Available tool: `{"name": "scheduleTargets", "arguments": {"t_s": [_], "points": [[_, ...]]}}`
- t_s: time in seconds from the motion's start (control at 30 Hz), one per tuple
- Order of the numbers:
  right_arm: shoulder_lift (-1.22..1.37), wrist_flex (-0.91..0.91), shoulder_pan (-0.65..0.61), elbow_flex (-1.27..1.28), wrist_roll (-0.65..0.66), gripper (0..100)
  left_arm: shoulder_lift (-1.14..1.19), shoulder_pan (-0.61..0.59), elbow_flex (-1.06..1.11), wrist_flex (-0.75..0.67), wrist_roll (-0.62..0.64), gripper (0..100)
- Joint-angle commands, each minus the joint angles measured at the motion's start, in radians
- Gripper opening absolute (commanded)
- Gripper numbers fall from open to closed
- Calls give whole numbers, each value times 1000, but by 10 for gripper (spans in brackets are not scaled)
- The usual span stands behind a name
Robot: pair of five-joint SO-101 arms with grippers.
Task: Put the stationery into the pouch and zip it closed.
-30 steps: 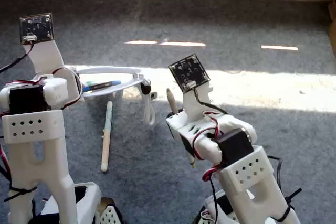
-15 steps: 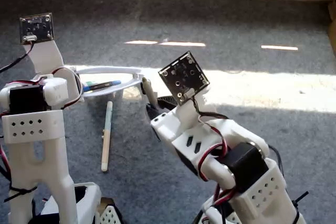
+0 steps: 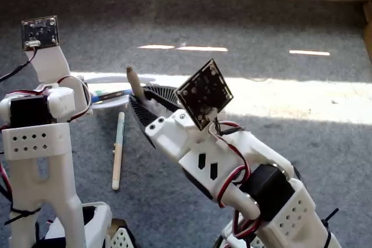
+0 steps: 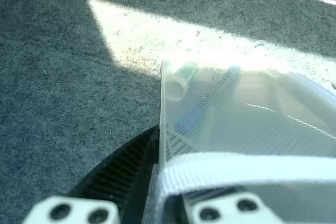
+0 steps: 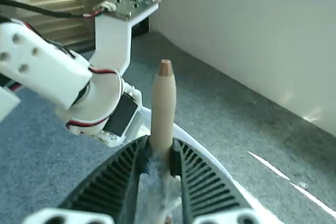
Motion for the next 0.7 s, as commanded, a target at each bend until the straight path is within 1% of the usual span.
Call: {"name": "scheduleTargets", "arguments": {"t_s": [0.0, 0.1, 0.4, 0.57, 0.67], "points": [[-31, -137, -18, -47, -5, 5, -7, -12, 1, -6, -9, 7], [-24, -226, -18, -44, -8, 5, -7, -12, 1, -6, -9, 7], [-21, -372, -13, -15, -3, 5, -7, -12, 1, -6, -9, 7], [-22, -570, -10, 128, 0, 5, -7, -12, 1, -5, -9, 7], [-22, -687, 27, 217, 0, 5, -7, -13, 1, -3, -9, 7]]}}
